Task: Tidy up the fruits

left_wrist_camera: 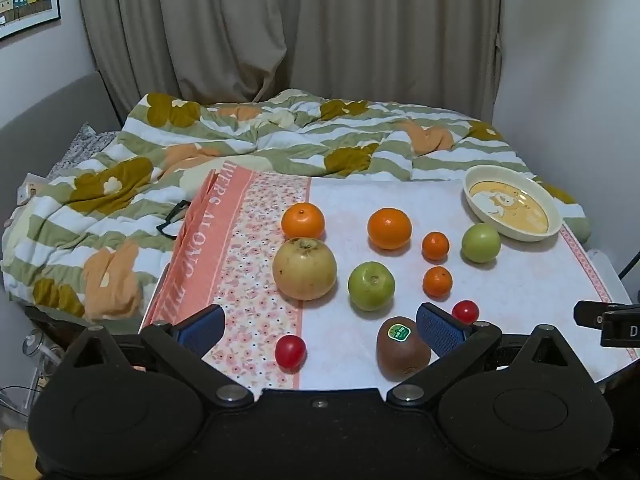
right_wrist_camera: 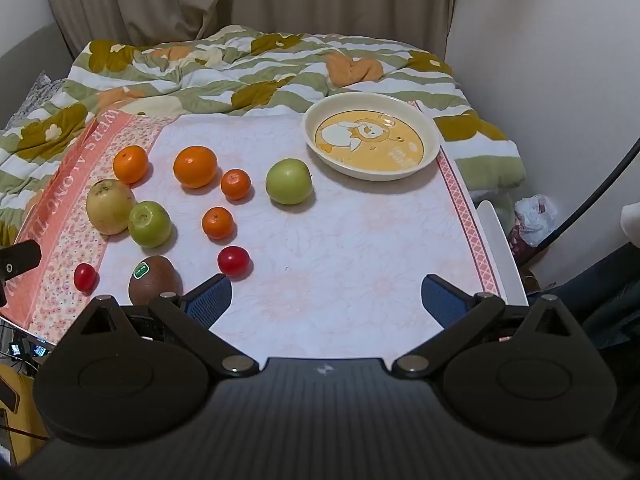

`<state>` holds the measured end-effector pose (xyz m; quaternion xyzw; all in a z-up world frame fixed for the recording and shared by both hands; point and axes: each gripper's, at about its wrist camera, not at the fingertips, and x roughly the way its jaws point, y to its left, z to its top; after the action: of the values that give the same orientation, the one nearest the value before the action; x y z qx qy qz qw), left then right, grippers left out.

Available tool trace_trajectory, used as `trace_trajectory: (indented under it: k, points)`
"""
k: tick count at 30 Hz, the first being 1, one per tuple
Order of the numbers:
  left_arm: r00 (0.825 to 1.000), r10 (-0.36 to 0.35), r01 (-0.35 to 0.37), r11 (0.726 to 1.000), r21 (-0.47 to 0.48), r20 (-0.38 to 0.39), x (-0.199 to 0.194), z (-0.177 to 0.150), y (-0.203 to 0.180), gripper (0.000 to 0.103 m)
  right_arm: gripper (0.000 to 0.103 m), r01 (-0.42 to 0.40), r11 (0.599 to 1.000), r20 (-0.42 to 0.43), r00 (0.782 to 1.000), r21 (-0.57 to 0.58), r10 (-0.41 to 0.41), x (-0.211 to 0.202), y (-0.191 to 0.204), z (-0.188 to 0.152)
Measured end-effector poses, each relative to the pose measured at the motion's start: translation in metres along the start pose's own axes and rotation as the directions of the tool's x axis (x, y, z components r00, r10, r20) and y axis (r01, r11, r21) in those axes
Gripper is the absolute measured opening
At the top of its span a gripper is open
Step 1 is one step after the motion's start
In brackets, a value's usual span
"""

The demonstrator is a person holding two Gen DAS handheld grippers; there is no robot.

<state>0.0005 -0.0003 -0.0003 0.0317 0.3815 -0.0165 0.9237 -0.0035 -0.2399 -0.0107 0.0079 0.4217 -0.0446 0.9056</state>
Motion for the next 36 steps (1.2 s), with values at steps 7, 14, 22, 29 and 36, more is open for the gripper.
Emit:
trace_trajectory:
  k: [7, 14, 22, 29, 36]
  points:
    - [1.000, -0.002, 0.002, 1.000, -0.006, 0.019, 0.0020, -0.0001, -0.0023, 0.103, 0.103, 0.001, 1.000, 0.001, 1.000, 0.002, -0.001, -0.0014, 0.0018, -0.0007]
    - [1.000, -0.011, 0.011, 1.000, -0.001, 0.029, -0.0017, 0.0001, 0.0012, 0.103, 0.103, 0.002, 1.000, -0.003, 1.000, -0.002, -0.002, -0.0029, 0.0021, -0.0007]
    - [0.999, -0.012, 0.012, 1.000, 0.003, 0.033, -0.0030, 0.0006, 0.0015, 0.103, 0.103, -0.001, 1.000, -0.003, 1.000, 0.000, 0.001, -0.0045, 0.0019, -0.0016]
    - [0.999, -0.013, 0.013, 1.000, 0.002, 0.033, -0.0029, 0.0002, 0.0011, 0.103, 0.103, 0.002, 1.000, -0.003, 1.000, -0.001, -0.002, -0.0047, 0.0030, -0.0022]
    - [0.999, -0.012, 0.012, 1.000, 0.003, 0.033, -0.0027, 0.0002, 0.0009, 0.103, 0.103, -0.001, 1.000, -0.003, 1.000, -0.003, 0.001, -0.0034, 0.0018, -0.0013]
